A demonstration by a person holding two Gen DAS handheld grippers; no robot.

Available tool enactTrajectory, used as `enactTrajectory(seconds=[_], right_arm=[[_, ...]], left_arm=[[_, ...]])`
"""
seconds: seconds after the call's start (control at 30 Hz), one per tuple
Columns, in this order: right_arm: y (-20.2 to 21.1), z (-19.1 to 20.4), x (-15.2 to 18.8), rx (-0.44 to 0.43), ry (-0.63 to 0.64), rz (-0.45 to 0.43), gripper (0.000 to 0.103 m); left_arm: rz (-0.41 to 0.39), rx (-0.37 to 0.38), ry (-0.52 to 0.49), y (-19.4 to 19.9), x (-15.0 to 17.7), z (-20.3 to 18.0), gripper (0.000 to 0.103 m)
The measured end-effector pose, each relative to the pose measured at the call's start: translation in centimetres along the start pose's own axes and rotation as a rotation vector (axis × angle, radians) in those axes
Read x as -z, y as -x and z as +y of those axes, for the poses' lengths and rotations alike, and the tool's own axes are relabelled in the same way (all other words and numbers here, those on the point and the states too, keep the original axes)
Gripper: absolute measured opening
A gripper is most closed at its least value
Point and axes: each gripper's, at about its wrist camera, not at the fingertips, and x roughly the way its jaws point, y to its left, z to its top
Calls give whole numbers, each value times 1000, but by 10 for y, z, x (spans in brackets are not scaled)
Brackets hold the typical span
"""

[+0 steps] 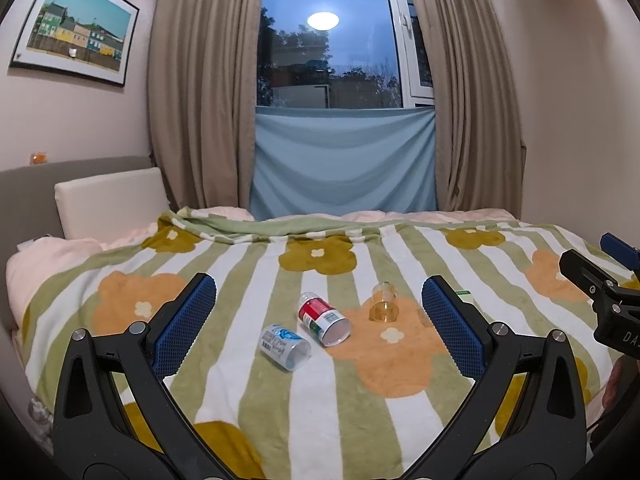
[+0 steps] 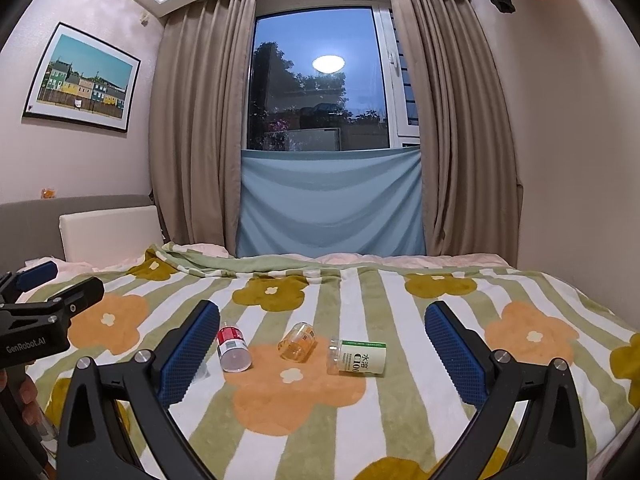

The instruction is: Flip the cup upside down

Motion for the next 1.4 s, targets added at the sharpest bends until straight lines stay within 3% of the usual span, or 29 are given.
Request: enactTrajectory(seconds=[0.27, 0.53, 0.83, 0.97, 1.13, 1.27, 1.4], right_arm=[[-4, 0, -16, 19, 47, -14, 103], [-8, -13, -31, 41, -3, -38, 103], [-11, -19, -34, 22, -34, -33, 103], [-14, -20, -28, 1, -21, -13, 103], [-27, -30, -21, -16, -3, 33, 103], [-37, -38, -10, -27, 6, 77, 103], [-47, -46, -3, -46, 6, 115, 103]], left_arm=[[-8, 13, -7, -4, -25, -1, 103], [-31, -7, -17, -6, -37, -1, 103], [5, 7, -2, -21, -41, -5, 103], [99, 38, 25, -56, -45, -2, 103], [236, 54, 2, -131, -53, -1, 103], [412, 106, 32, -206, -45, 1, 103], [609, 97, 48, -286, -21, -2, 103]])
